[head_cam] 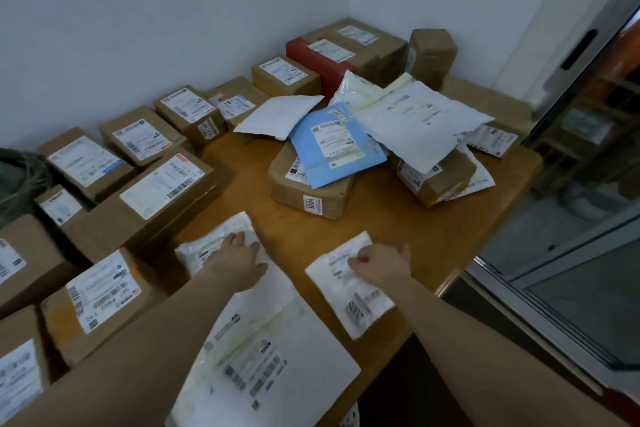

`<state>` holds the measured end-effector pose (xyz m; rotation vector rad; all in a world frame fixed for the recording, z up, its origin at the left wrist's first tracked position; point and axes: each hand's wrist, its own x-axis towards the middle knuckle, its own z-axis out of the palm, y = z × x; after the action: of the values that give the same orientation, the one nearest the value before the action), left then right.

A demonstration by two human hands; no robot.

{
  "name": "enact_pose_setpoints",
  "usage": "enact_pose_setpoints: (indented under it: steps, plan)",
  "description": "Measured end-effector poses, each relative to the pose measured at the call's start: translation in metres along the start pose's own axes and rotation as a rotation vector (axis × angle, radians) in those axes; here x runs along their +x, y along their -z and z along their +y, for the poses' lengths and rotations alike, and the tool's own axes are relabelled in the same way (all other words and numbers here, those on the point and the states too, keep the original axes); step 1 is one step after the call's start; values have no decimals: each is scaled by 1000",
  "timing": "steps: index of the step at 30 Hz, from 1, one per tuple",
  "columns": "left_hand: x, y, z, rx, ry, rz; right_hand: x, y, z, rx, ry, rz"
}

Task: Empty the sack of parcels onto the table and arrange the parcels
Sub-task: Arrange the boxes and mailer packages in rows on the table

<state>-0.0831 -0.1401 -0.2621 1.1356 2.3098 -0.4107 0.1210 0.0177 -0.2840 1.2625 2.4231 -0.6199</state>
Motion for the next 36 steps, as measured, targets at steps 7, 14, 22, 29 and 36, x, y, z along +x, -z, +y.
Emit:
enact_pose_setpoints:
  steps: [7, 14, 22, 29, 36]
  plan:
    - [23, 65, 50, -332, -4, 244, 48, 60, -7, 891, -119, 302]
    - [47, 96, 70, -461, -34, 285, 104, 107, -25, 1619, -274, 198]
    - [52, 89, 59, -566, -69, 311, 91, 103, -17, 1574, -320, 298]
    - [59, 84, 87, -498, -214, 175, 50, 78, 26, 1509, -420, 216]
    - [65, 89, 90, -458, -153, 128, 21, 57, 82, 1192, -606, 320]
